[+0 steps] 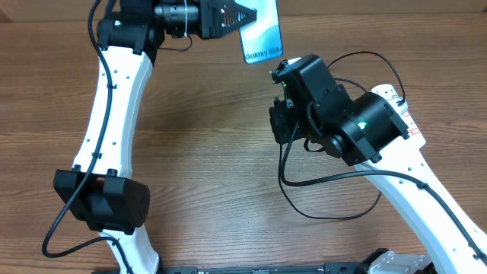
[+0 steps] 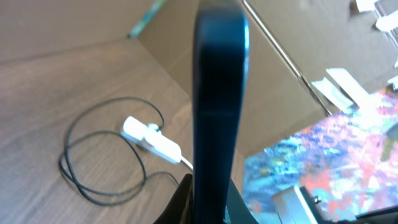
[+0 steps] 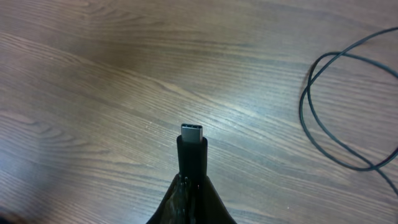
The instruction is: Plug charger to phone and switch on socket
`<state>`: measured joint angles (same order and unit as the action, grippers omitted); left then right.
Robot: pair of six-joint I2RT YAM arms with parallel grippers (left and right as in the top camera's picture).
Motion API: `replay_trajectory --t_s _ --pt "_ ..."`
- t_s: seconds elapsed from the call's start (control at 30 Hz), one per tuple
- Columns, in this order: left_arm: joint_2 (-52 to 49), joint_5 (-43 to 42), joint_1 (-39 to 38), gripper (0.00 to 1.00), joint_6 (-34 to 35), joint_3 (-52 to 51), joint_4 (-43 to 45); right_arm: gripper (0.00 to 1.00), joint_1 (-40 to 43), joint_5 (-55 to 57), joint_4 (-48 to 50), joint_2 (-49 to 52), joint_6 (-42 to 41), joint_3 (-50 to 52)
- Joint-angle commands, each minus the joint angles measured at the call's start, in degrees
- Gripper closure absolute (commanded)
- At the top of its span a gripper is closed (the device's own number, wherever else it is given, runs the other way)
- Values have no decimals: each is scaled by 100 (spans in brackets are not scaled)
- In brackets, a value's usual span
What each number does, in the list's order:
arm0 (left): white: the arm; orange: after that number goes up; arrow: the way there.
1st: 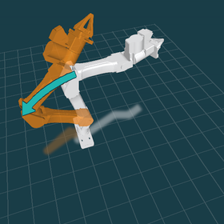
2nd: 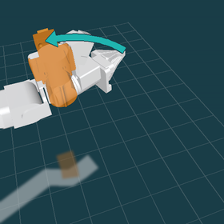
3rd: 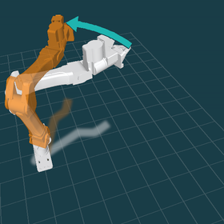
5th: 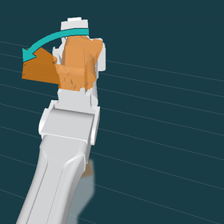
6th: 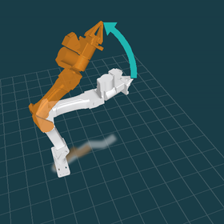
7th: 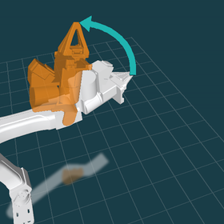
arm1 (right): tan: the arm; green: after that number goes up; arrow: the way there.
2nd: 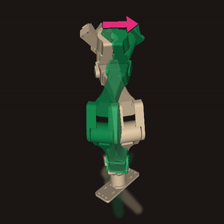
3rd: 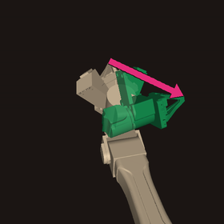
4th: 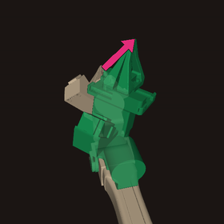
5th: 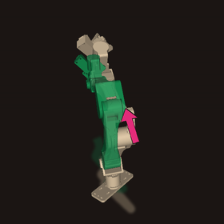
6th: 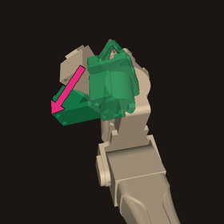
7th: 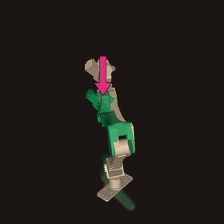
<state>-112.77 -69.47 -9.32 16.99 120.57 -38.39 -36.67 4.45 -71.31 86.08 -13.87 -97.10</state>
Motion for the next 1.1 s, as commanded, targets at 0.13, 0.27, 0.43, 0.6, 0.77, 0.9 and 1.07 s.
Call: replay_trajectory --t_s 0.13,0.27,0.43,0.6,0.77,0.9,1.07 --pt "37 -280 -219 95 -737 66 -358 96 -35 262 92 -79 42 -380" --pt "39 -595 -251 96 -737 66 -330 96 -35 260 114 -79 17 -380" --pt "37 -809 -249 96 -715 66 -348 96 -35 258 201 -79 -131 -380" --pt "37 -815 -249 96 -581 66 -376 96 -35 260 306 -79 -131 -380" --pt "37 -901 -249 96 -306 66 -382 96 -35 260 367 -79 -129 -380" --pt "37 -901 -249 96 -306 66 -382 96 -35 262 380 -79 -131 -380" --pt "37 -962 -249 96 -356 66 -431 96 -35 262 474 -79 -129 -380"
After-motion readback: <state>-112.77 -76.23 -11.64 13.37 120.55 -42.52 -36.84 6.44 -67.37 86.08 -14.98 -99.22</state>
